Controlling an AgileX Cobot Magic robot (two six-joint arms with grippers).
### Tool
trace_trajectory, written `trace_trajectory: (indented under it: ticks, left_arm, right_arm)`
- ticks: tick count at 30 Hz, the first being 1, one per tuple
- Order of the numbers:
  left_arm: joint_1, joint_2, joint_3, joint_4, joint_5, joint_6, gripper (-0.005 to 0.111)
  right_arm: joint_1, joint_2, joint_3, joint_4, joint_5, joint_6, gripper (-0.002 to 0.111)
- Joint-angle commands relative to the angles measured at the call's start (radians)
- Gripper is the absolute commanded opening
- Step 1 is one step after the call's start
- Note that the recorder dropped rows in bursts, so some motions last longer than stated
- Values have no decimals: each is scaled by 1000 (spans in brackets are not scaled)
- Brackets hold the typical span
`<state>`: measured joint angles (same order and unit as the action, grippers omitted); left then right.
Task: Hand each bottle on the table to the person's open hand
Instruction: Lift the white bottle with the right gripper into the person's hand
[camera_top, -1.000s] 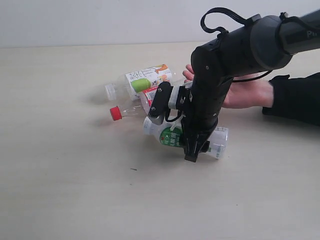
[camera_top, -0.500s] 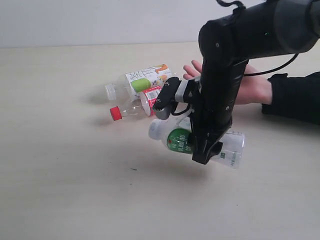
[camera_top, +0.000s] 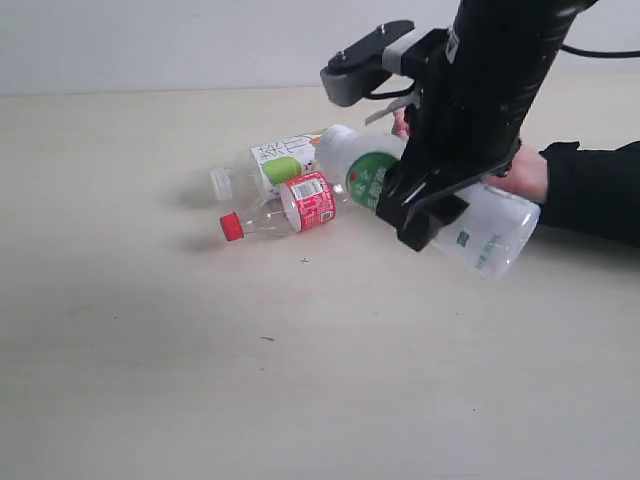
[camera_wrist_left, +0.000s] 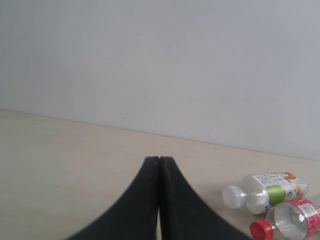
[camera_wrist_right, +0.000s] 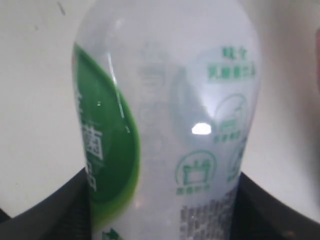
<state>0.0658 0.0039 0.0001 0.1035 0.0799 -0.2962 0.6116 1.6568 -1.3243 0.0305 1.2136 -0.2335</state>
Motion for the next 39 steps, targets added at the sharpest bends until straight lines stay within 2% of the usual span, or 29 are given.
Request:
trace_trajectory:
  ticks: [1,8,12,26,39]
  left_arm:
    - [4,-4,0,-6,-2,5,1]
    - [4,-4,0,-6,-2,5,1]
    - [4,-4,0,-6,-2,5,1]
    - [4,-4,0,-6,-2,5,1]
    - [4,-4,0,-6,-2,5,1]
  right_arm:
    - [-45,1,-37,-89,7,110,0]
    - [-240,12,-44,-90,7,186,0]
    - [-310,55,-56,-83,3,189,0]
    - [-321,402,-360,-38,-55,185,0]
    - [-321,471,-370,-38,-105,185,0]
